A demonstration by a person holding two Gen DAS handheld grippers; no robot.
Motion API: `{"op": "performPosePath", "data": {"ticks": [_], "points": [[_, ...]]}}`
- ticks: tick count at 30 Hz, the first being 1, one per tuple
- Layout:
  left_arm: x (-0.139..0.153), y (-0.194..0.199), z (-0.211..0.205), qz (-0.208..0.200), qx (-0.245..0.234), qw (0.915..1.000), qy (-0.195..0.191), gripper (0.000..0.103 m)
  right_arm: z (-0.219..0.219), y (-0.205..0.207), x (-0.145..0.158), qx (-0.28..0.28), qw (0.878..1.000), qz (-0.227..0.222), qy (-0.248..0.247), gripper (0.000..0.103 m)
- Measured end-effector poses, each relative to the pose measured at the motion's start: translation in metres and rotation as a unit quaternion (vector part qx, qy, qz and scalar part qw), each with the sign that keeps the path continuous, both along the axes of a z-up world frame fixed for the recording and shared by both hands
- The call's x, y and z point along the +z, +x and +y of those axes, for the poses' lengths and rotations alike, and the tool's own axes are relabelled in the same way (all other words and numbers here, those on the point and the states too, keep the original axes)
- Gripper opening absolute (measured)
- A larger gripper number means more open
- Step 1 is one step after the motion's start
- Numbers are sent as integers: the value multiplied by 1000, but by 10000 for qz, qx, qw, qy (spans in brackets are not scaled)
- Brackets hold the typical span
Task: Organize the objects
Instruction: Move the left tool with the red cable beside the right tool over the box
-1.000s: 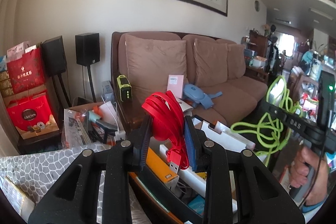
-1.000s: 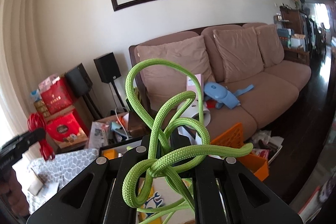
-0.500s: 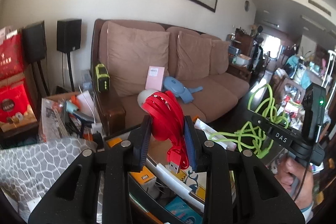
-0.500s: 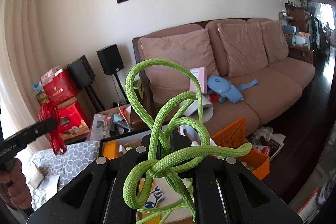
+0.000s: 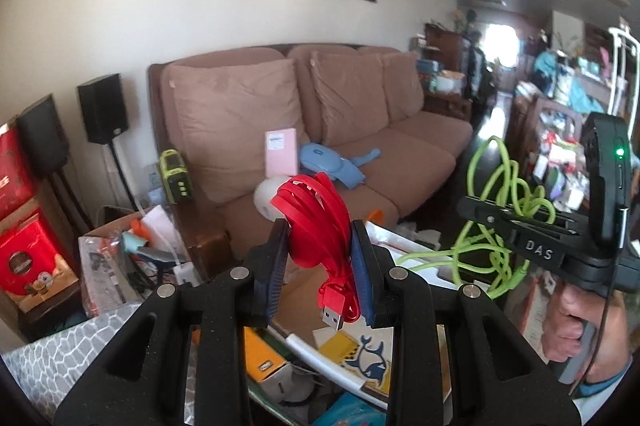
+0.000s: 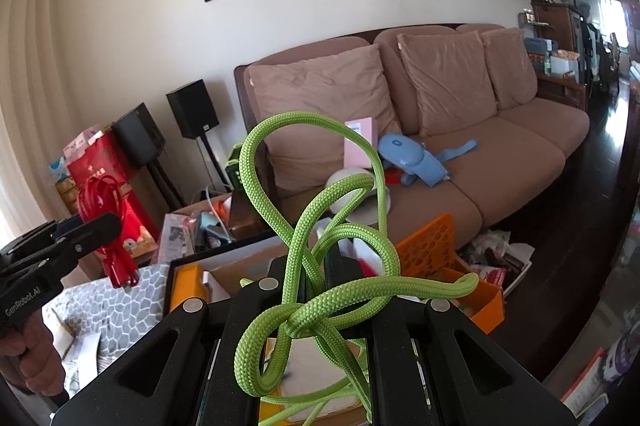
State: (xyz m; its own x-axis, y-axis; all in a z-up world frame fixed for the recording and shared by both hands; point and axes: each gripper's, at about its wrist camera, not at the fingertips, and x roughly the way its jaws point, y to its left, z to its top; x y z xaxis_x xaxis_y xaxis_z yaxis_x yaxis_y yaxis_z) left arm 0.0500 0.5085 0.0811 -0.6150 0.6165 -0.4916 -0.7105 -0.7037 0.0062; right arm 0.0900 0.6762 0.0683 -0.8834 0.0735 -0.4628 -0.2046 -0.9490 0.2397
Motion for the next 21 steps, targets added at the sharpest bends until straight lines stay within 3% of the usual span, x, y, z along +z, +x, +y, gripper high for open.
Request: {"op": "performPosePath", "data": {"ticks": [4,7,9,16,21], "points": [[1,-3,19,-127,-260,9996,-35,28,1,0,-2,-30,10000,-48,42,6],[5,-14,24,-746,-564,9953,239,28,1,0,-3,-45,9999,-68,83,6],[11,-19,25,-913,-606,9933,380,28,1,-1,-3,-54,9999,-85,116,6],[44,-32,26,-617,-586,9926,861,28,-3,-7,-7,-16,9997,-172,193,6],[50,-43,45,-473,-783,9937,654,28,-9,-9,-7,-131,9988,-214,427,6]]}}
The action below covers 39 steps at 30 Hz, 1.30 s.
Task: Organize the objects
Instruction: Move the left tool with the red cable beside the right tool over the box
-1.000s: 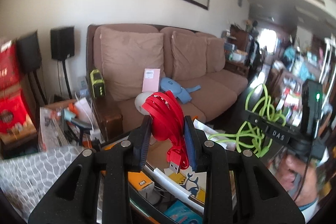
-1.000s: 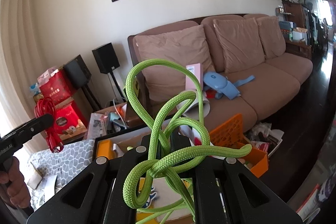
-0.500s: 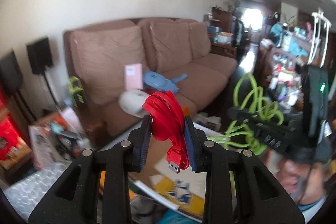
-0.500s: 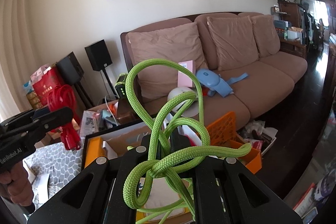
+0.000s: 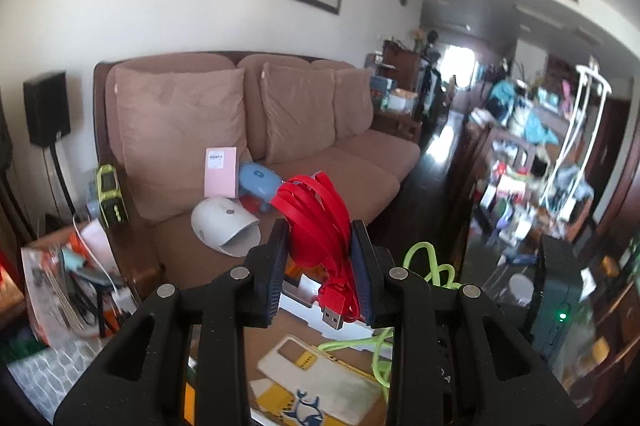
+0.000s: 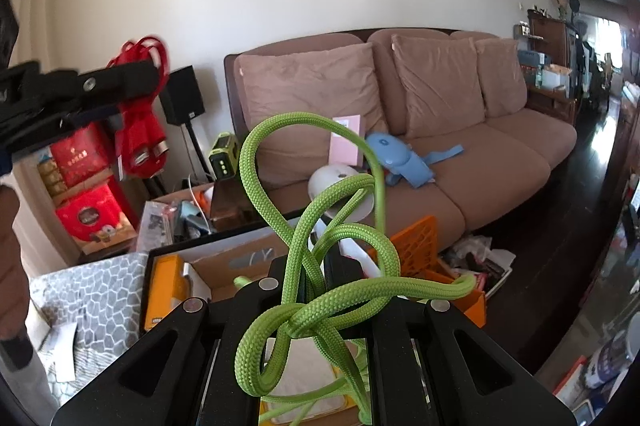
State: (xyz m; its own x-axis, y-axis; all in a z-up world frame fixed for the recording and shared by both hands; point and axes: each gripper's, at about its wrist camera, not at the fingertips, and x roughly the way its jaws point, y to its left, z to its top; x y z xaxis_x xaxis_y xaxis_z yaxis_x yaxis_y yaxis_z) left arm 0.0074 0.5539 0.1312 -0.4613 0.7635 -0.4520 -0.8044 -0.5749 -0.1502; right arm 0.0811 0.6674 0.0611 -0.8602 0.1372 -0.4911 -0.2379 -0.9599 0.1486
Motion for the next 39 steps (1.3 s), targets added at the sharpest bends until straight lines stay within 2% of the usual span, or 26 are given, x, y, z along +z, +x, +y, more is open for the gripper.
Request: {"op": "performPosePath", "data": {"ticks": [5,10,16,20,26,39], "points": [[-13,-1,0,106,56,9998,-127,28,-8,-7,0,46,9999,-61,99,6],[-26,-6,4,-108,-30,9995,-288,28,-16,-8,3,86,9998,-97,171,6],[-25,-18,-6,-253,65,9993,-285,28,-16,-7,5,273,9995,-100,-119,7],[-28,-20,-6,-346,-98,9982,-486,28,-17,-12,1,244,9992,-272,-178,7],[-41,-13,8,-350,-320,9939,-993,28,-11,-11,0,165,9990,-350,-216,7],[-44,-16,10,-391,-266,9933,-1053,28,-12,-10,-2,274,9984,-394,-283,7]]}}
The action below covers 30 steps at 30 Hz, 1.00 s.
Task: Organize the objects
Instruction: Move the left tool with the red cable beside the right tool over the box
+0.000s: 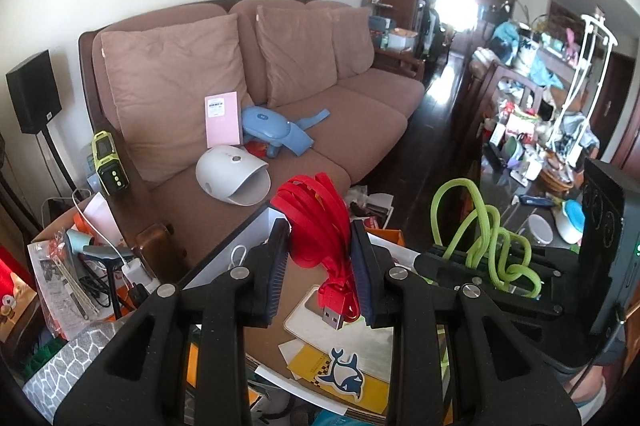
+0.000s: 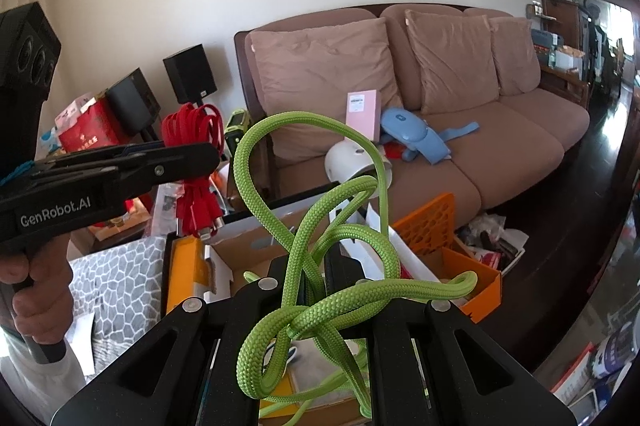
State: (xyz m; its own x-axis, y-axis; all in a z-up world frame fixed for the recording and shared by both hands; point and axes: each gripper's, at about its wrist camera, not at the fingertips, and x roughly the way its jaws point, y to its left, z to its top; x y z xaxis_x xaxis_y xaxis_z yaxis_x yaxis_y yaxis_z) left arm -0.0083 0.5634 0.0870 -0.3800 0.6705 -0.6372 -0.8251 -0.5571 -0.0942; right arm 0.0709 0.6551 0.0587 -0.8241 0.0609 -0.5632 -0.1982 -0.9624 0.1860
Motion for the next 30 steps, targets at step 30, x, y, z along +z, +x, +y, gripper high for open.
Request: {"op": "performPosePath", "data": {"ticks": [30], "points": [[-4,3,1,318,-207,9987,-346,28,-5,-1,0,114,9999,83,-36,7]]}}
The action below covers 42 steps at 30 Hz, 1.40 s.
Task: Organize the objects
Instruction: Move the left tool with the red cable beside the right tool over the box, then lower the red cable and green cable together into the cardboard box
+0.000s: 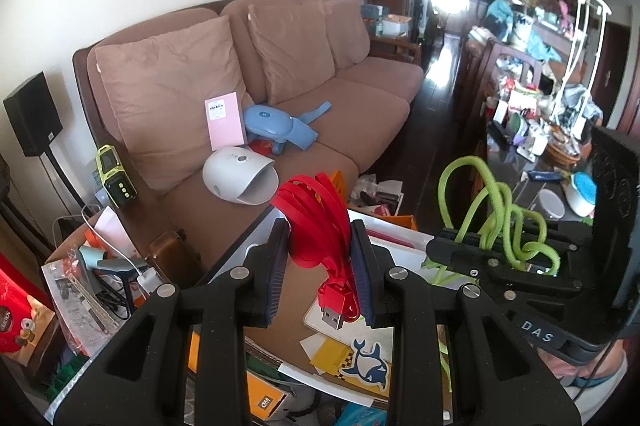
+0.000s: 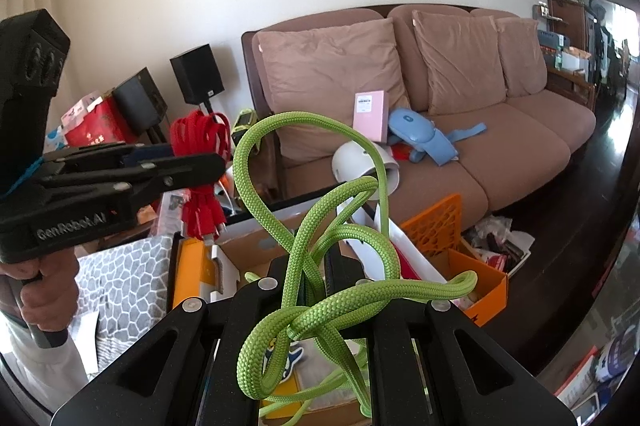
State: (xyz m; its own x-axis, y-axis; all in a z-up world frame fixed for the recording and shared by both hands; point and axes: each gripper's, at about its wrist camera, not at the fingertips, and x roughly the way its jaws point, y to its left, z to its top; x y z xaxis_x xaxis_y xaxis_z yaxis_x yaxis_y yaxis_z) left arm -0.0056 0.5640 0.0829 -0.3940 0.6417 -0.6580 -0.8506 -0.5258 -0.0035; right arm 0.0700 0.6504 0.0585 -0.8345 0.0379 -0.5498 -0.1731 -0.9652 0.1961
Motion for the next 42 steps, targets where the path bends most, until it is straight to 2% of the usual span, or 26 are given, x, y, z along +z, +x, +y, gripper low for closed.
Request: {"op": "performPosePath", "data": {"ticks": [42], "points": [[-16,-7,8,-207,-24,9996,-177,28,5,0,-3,-40,9998,-19,-177,10]]}}
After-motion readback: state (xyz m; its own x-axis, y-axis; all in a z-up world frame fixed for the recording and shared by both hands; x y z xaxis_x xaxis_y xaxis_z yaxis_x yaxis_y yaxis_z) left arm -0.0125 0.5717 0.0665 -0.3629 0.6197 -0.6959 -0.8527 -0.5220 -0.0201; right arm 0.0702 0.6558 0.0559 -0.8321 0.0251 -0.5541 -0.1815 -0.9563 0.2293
